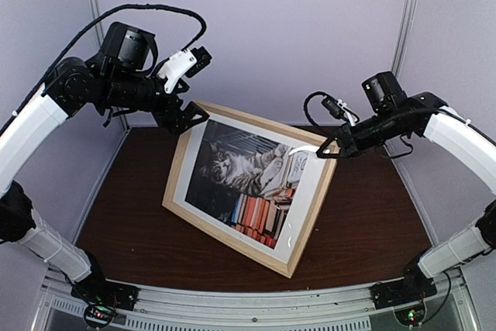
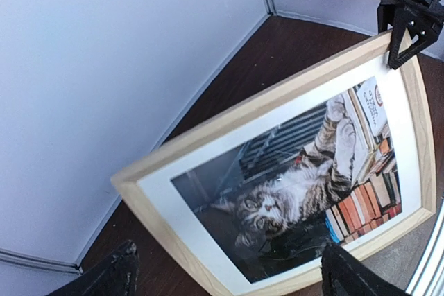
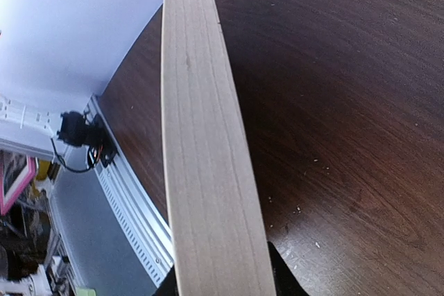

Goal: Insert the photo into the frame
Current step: Turn over the photo frame.

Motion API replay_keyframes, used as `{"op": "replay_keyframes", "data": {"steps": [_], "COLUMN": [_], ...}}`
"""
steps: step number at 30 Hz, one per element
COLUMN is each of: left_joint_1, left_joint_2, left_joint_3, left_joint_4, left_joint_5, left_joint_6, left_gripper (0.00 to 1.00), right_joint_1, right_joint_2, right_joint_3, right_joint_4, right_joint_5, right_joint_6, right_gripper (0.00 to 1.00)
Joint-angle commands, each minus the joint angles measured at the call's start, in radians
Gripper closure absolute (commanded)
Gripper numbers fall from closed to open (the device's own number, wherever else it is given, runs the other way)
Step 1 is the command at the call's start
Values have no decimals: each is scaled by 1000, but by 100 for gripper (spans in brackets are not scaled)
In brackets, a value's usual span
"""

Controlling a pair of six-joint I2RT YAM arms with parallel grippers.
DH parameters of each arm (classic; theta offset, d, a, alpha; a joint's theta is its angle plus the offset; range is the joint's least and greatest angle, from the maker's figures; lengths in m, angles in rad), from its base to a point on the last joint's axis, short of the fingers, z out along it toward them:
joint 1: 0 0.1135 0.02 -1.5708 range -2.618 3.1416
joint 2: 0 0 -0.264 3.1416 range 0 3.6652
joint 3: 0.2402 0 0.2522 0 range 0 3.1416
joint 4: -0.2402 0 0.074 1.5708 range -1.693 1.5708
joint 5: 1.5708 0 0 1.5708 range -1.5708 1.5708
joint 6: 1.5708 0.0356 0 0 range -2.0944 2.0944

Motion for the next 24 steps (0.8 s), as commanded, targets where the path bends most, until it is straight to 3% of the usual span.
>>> {"op": "replay_keyframes", "data": {"steps": [1, 8, 16, 24], "left_joint_1": [7, 7, 7, 7], "left_joint_2": [-29, -51, -34, -14], "left_joint_3": [-51, -154, -252, -353], "left_joint_4": [76, 112, 158, 216], "left_joint_5": [-81, -104, -107, -84], "left_joint_6": [-55, -100, -157, -243], "left_gripper": [8, 8, 8, 8], "right_joint_1": [-91, -177, -192, -191], "right_joint_2": [2, -12, -27, -53], "right_joint_3": [-60, -236, -469, -695], "right_joint_4": [194, 372, 599, 841], "right_joint_5": [147, 229, 339, 339], "right_joint_6": [184, 355, 576, 781], "right_gripper": [100, 100, 100, 99]}}
